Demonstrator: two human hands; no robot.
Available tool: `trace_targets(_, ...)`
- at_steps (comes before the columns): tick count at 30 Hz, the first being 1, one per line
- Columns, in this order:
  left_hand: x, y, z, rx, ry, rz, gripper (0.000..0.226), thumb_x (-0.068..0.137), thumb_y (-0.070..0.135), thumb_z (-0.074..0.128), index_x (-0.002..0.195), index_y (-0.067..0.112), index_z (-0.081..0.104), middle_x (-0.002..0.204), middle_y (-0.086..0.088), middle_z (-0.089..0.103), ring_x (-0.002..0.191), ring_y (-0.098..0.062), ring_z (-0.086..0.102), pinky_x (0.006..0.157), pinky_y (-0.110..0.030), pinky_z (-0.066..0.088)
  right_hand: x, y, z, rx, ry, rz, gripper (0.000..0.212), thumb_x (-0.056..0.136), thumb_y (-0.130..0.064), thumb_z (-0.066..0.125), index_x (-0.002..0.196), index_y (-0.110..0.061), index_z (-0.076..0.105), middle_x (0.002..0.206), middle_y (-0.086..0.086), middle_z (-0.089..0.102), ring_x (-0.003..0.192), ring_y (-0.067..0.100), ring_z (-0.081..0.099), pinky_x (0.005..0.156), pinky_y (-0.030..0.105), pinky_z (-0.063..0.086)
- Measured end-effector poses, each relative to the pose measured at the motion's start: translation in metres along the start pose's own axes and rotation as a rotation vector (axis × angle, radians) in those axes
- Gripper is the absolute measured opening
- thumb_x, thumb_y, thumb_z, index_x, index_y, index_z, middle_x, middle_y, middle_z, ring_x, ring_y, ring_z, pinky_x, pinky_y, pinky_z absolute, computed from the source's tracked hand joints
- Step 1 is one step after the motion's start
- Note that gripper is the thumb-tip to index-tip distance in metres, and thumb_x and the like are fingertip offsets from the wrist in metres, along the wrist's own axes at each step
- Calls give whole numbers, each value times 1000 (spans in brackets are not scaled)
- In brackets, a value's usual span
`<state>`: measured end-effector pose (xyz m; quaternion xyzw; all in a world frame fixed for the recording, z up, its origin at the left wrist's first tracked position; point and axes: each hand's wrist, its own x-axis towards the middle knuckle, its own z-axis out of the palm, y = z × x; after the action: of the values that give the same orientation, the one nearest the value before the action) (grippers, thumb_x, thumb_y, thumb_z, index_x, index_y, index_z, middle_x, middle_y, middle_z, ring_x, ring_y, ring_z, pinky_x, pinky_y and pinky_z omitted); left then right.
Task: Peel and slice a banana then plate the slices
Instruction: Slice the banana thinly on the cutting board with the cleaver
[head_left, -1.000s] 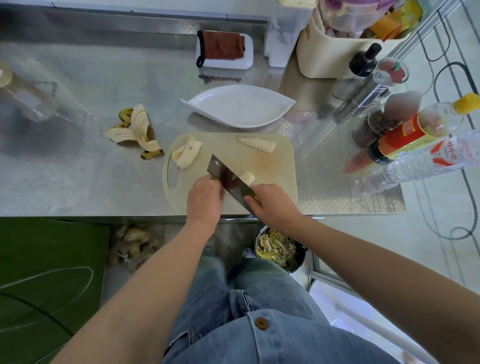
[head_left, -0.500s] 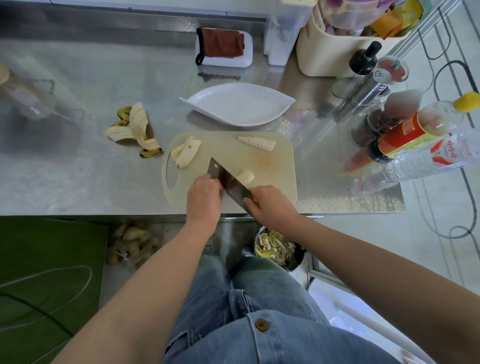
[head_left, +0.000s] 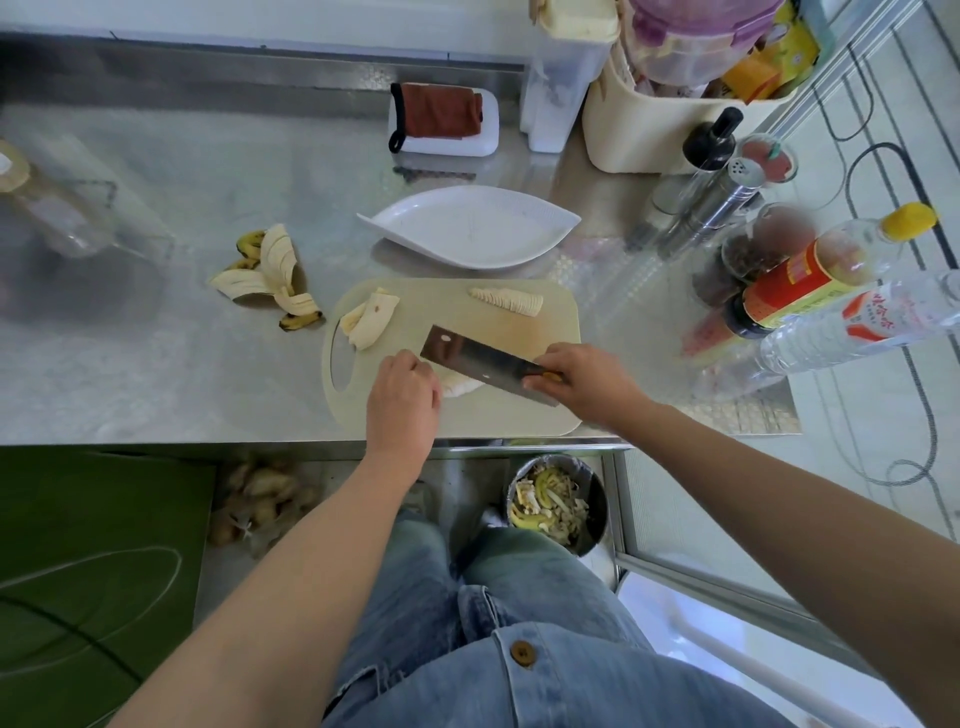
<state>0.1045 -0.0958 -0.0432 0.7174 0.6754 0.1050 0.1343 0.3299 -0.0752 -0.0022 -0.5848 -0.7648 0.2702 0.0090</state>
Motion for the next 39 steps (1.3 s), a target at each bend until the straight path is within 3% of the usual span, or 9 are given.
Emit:
trace_targets(3,0,-5,-8,-7,44,-20,22,80,14,70,97,12,56,97,-4,54,88,-18,49,74,-28,51,0,13,-6,-25,34,-2,28,91,-40,57,100,-18,71,88,1,60,78,20,55,63,34,43)
trace_targets(6,4,-12,-16,23,120,-101,22,82,14,67,99,12,54,100,-6,54,92,-20,49,77,-29,47,-1,22,-11,-38,23,-10,26,89,-43,59,100,-22,72,89,-2,61,81,17,55,65,35,46)
trace_targets(10,20,-20,-21,65,162,-221,32,85,18,64,113,10,52,115,-10,54,105,-25,49,84,-34,47,1,21,-14,-126,-42,-93,25,88,-44,60,99,-26,73,90,-5,62,87,14,54,61,30,40)
trace_targets(19,56,-37,-24,35,-9,-243,53,91,26,61,135,7,39,129,-16,49,118,-31,46,95,-39,41,25,5,-13,-256,-92,-203,25,91,-43,56,105,-27,71,93,-4,60,93,14,52,61,29,40)
trace_targets(24,69,-42,-24,57,-55,-234,52,87,31,66,127,5,45,120,-18,50,110,-32,47,89,-38,42,36,4,-12,-280,-18,-238,23,90,-38,59,102,-22,71,91,-1,61,90,17,53,57,28,37)
trace_targets(32,71,-50,-28,60,-70,-159,38,84,22,67,114,2,55,109,-15,53,97,-30,51,76,-35,43,52,6,-5,-286,71,-287,14,77,-28,76,77,-15,72,70,1,58,69,23,55,45,30,44)
trace_targets(39,70,-62,-27,52,-80,-92,33,86,17,66,116,8,56,106,-12,60,94,-27,55,76,-36,47,62,1,-8,-283,75,-291,16,80,-28,73,78,-13,72,73,5,60,74,25,56,49,27,37)
